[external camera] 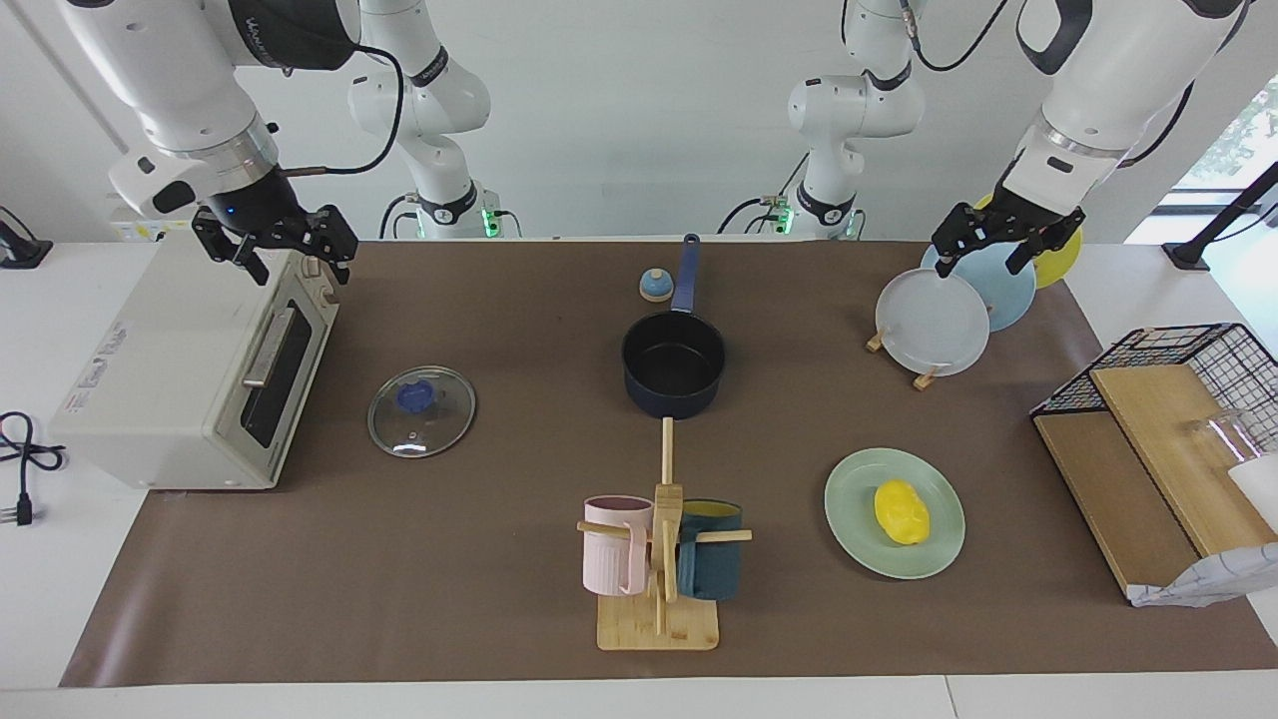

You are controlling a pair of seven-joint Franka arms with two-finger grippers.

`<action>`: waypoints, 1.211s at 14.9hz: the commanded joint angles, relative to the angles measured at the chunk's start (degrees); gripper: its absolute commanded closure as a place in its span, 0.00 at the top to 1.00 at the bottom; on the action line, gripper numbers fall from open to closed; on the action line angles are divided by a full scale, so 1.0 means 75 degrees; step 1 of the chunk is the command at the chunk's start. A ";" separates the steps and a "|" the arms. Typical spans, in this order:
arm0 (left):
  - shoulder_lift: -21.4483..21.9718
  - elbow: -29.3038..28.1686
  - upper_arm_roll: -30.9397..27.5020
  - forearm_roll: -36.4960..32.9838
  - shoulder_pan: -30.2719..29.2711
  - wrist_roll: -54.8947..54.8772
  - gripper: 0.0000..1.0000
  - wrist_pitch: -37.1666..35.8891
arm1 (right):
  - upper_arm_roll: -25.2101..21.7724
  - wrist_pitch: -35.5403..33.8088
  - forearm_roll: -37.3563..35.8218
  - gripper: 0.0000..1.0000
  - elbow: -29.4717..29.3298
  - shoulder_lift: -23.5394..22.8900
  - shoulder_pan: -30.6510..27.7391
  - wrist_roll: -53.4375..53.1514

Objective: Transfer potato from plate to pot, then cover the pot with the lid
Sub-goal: 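Reach the left gripper to the potato while the right gripper reaches the lid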

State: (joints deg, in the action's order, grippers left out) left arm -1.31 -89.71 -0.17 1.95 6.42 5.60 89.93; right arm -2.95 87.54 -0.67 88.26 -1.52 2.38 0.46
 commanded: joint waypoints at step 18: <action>-0.4536 0.1380 -0.0060 -0.0026 0.0163 -0.0137 1.00 0.3781 | 0.0088 0.6328 0.0266 1.00 0.5306 -0.0242 0.0480 0.1685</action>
State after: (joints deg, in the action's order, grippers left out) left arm -34.78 -80.20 -0.13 1.92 6.85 5.27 116.69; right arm -2.55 133.37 -0.51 125.62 -4.39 6.38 10.91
